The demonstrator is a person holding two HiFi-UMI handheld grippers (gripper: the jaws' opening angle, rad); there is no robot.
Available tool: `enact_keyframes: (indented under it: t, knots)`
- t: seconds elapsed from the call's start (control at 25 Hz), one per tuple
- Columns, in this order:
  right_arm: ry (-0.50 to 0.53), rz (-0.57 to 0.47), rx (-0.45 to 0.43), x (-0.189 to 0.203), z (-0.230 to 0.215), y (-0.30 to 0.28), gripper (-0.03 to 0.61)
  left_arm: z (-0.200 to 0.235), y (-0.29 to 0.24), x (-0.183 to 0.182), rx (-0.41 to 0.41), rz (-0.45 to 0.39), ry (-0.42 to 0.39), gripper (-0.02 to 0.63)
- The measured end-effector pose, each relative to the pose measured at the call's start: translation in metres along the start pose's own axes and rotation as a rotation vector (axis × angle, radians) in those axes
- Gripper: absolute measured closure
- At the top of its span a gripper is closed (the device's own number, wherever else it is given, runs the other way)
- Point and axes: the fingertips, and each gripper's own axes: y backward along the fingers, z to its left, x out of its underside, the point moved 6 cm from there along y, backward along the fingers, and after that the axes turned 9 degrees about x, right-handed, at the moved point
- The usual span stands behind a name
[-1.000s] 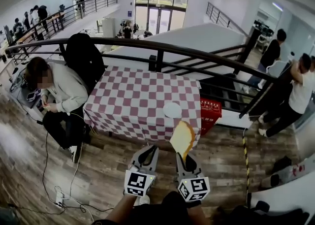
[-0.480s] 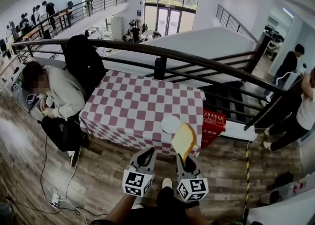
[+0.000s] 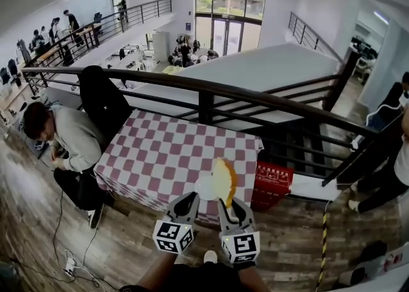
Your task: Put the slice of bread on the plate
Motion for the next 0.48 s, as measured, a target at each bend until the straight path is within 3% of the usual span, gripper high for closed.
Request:
enact_keyframes:
  t: [0.16, 0.36, 0.48]
  knots:
    - [-0.056, 0.025, -0.003, 0.013, -0.028, -0.009, 0.482, 0.015, -0.013, 0.012, -0.096, 0.034, 0.045, 0.575]
    - [-0.125, 0.051, -0.005, 0.031, -0.042, -0.019, 0.482, 0.009, -0.018, 0.019, -0.112, 0.068, -0.005, 0.575]
    - [-0.141, 0.085, -0.018, 0.044, -0.041, -0.029, 0.482, 0.017, -0.019, 0.032, -0.127, 0.097, 0.015, 0.575]
